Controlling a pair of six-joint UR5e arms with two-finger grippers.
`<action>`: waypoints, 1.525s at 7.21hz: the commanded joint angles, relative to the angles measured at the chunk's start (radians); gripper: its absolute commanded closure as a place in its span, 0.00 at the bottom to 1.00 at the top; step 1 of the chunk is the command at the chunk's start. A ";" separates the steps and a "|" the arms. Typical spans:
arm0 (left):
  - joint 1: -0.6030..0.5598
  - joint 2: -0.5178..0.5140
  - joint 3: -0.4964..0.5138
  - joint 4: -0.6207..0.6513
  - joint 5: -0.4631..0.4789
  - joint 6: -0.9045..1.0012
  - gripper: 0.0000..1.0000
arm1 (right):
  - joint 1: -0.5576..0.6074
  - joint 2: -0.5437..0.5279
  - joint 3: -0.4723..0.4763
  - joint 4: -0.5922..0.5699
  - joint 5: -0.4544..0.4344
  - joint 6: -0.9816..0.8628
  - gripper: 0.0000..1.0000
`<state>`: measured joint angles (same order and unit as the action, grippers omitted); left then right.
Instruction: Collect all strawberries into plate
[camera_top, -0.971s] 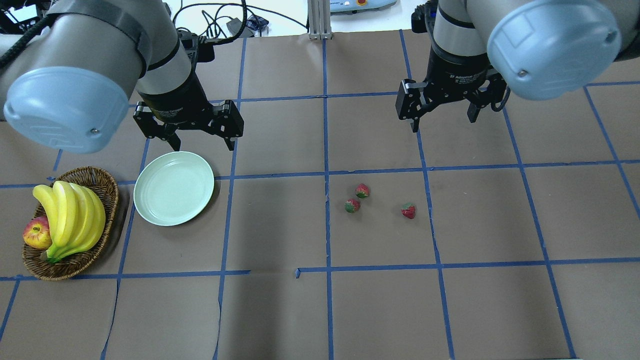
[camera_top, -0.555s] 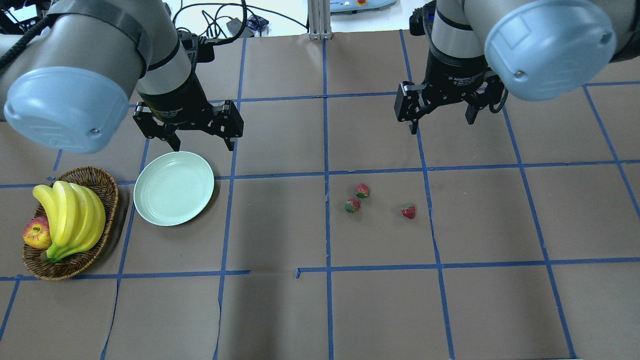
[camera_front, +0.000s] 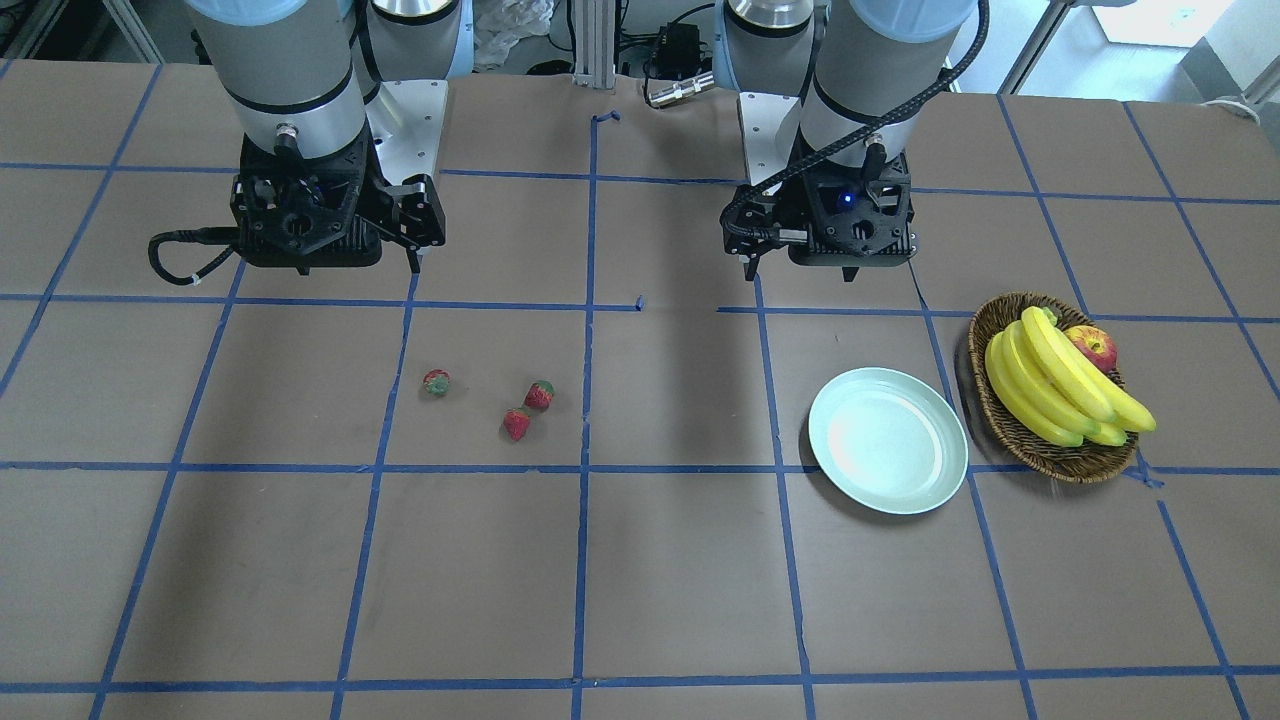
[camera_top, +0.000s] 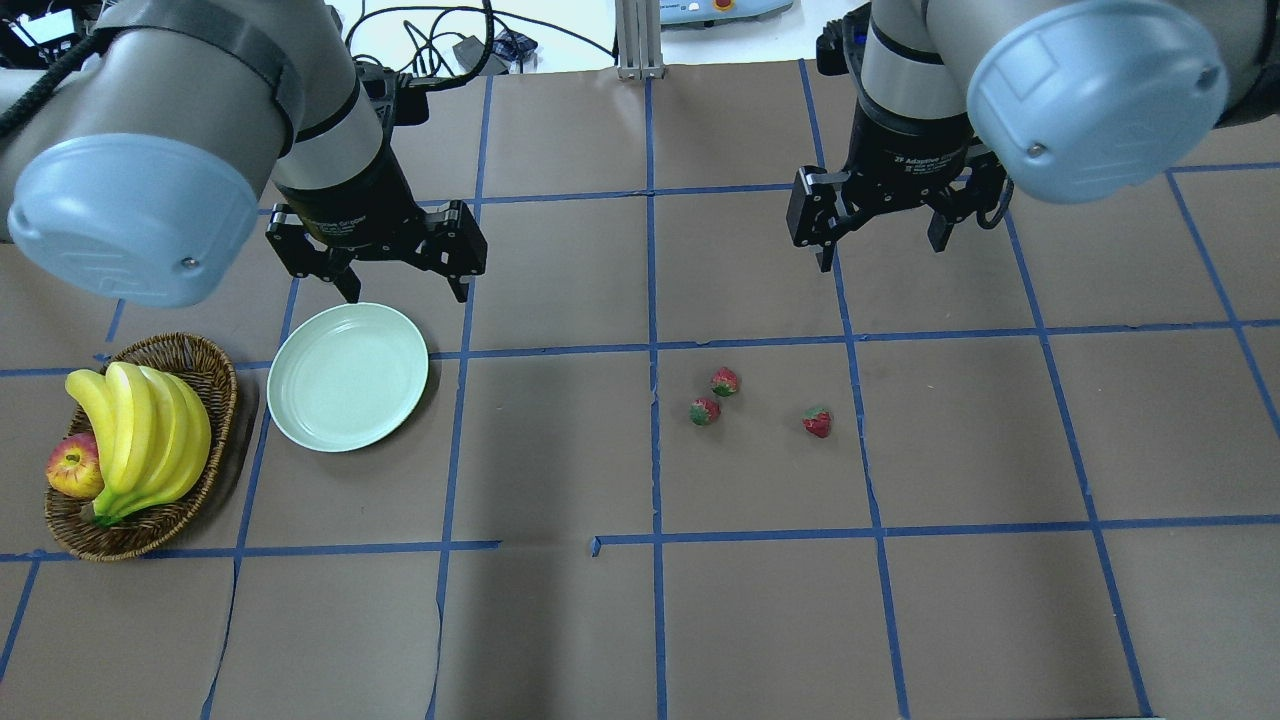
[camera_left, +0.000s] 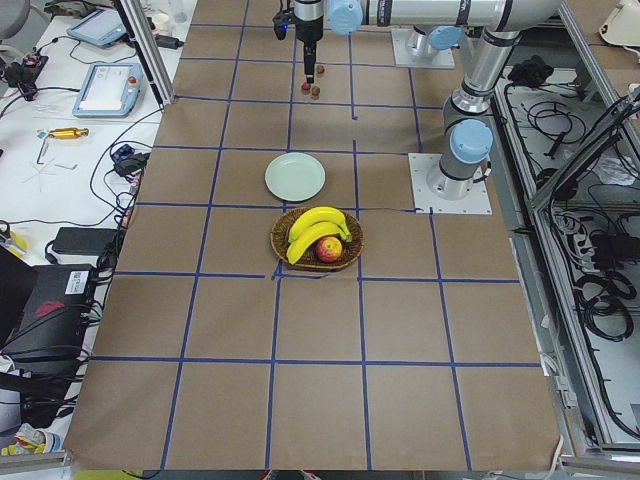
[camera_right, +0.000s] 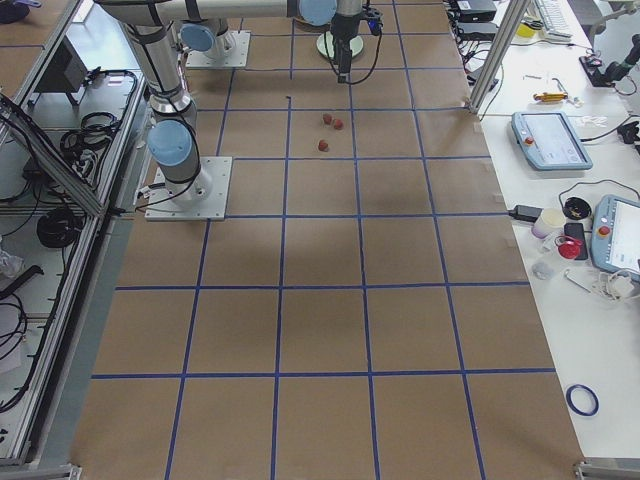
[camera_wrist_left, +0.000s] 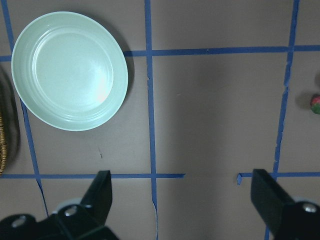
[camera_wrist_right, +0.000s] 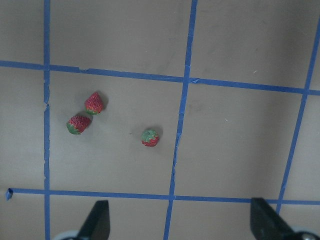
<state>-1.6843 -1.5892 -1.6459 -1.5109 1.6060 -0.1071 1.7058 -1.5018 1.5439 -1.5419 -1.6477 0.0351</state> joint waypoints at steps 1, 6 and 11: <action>0.000 -0.002 0.000 0.000 -0.001 -0.002 0.00 | 0.000 0.000 0.024 -0.001 0.003 -0.001 0.00; 0.000 -0.008 -0.005 -0.002 -0.005 0.001 0.00 | 0.002 0.008 0.080 -0.036 0.005 -0.003 0.00; -0.015 -0.012 -0.015 -0.003 -0.001 0.001 0.00 | 0.003 0.029 0.386 -0.326 0.006 -0.065 0.00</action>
<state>-1.6887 -1.5993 -1.6605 -1.5135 1.6013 -0.1058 1.7078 -1.4771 1.8740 -1.8397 -1.6414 0.0142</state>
